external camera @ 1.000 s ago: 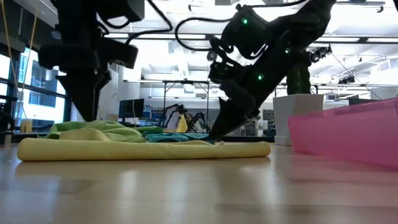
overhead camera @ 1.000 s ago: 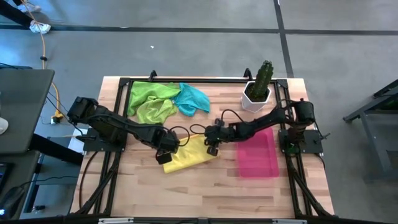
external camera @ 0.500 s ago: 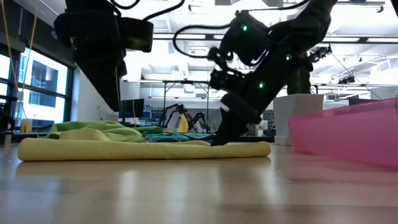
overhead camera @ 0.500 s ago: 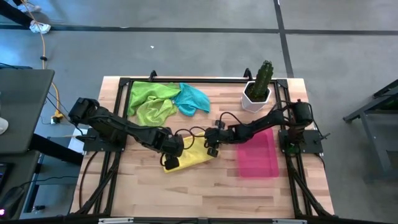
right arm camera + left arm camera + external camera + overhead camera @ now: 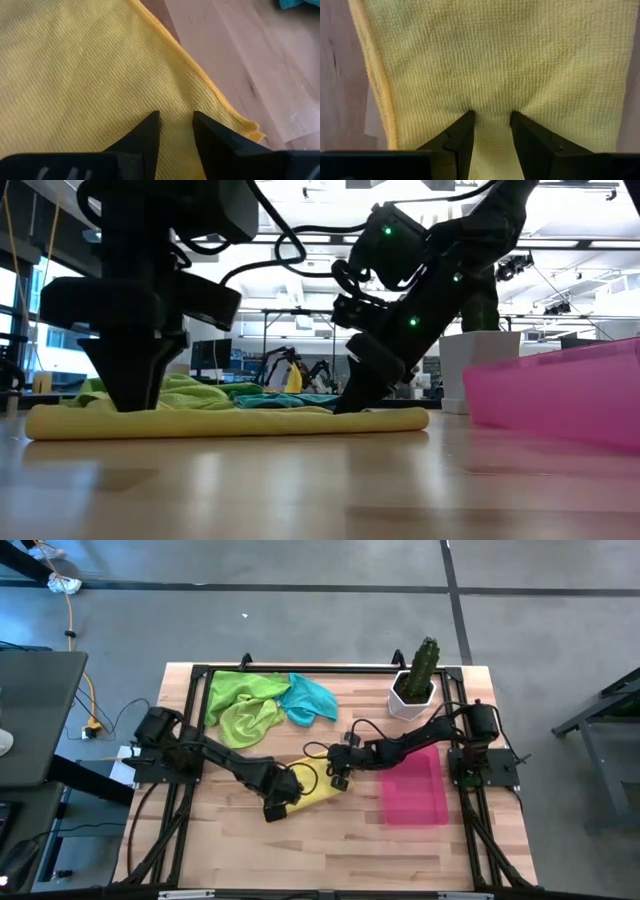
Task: Roll microfiber towels into tight, uniform cylinder then place into a basket
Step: Fold the yellow microfiber towel
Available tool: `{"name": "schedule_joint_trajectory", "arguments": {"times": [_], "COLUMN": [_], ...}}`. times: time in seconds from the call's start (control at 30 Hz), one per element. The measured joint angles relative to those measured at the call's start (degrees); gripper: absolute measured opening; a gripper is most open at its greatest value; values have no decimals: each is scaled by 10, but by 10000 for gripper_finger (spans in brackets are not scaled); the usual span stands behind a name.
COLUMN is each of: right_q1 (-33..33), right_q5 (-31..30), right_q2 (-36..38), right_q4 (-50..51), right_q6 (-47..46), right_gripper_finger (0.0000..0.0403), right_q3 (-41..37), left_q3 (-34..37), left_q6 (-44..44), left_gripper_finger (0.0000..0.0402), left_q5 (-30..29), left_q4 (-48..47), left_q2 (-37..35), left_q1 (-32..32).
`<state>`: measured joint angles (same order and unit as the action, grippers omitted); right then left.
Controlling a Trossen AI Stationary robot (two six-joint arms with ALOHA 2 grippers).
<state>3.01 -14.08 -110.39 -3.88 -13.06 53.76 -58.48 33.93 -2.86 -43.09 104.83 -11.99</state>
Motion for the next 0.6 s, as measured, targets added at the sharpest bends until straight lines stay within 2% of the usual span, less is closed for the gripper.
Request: {"name": "schedule_joint_trajectory", "arguments": {"times": [0.2, 0.43, 0.5, 0.6], "right_q1": [-9, -27, -31, -35], "right_q5": [-25, -64, -75, -78], "right_q2": [-1, 13, 23, 49], "right_q4": [-4, 4, 10, 22], "right_q6": [0, 52, 75, 74], "right_gripper_finger": [113, 113, 113, 113], "right_q3": [-1, -4, -5, 3], "left_q3": [-7, -29, -33, -36], "left_q6": [12, 30, 18, -8], "left_gripper_finger": [122, 122, 122, 122], "left_q5": [-1, 71, 73, 58], "left_q4": [3, 45, 76, 71], "left_q2": [-13, -25, -24, -23], "left_q1": [0, -2, -1, 4]}}
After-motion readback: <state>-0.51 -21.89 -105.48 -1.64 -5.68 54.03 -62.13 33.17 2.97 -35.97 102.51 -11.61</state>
